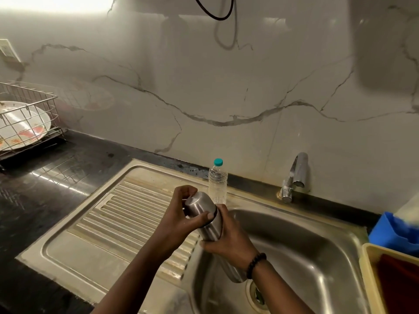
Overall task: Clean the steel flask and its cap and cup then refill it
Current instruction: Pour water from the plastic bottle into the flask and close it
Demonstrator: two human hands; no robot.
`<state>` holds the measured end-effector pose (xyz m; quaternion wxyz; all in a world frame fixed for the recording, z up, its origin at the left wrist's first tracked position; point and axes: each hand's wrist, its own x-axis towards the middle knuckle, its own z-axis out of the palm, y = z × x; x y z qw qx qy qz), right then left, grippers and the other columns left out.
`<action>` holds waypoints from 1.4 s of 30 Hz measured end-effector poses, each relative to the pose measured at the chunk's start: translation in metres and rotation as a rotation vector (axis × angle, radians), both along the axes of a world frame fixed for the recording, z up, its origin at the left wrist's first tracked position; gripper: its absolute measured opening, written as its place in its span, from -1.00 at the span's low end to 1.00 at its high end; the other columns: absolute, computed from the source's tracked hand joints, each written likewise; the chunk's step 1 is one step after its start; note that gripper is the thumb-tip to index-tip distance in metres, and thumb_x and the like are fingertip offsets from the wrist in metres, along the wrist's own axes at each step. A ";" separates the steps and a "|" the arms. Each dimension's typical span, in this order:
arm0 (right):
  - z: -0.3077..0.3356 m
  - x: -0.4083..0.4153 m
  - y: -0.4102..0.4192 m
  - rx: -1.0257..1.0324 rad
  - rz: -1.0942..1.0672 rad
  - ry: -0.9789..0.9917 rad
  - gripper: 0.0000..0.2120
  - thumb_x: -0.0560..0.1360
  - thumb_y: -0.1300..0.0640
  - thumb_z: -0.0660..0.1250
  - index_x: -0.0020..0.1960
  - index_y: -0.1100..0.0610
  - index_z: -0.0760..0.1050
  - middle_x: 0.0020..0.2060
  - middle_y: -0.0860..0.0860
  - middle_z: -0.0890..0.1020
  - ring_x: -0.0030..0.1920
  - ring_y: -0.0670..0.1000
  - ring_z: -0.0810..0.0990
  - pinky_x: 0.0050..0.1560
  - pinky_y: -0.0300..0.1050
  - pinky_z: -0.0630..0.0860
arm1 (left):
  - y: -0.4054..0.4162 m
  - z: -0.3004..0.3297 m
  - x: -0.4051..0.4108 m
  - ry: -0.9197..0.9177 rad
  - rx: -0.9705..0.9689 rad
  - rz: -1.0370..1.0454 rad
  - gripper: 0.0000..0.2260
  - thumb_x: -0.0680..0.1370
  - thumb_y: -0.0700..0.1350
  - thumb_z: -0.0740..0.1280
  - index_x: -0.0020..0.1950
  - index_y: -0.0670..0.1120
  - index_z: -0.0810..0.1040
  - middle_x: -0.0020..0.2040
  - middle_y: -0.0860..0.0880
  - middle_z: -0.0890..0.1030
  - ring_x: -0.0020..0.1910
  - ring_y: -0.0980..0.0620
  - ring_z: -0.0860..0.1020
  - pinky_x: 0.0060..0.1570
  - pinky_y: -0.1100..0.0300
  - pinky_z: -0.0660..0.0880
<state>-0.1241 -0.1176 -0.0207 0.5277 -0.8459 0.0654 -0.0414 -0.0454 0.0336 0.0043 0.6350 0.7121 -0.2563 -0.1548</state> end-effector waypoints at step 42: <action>0.009 0.006 -0.018 0.024 0.134 0.038 -0.28 0.26 -0.13 0.57 0.25 -0.39 0.22 0.17 -0.17 0.52 0.14 -0.09 0.56 0.15 0.00 0.59 | -0.011 0.017 0.018 0.012 -0.084 -0.160 -0.36 0.29 0.10 0.56 0.32 0.07 0.45 0.19 -0.05 0.48 0.09 -0.08 0.58 -0.08 0.12 0.60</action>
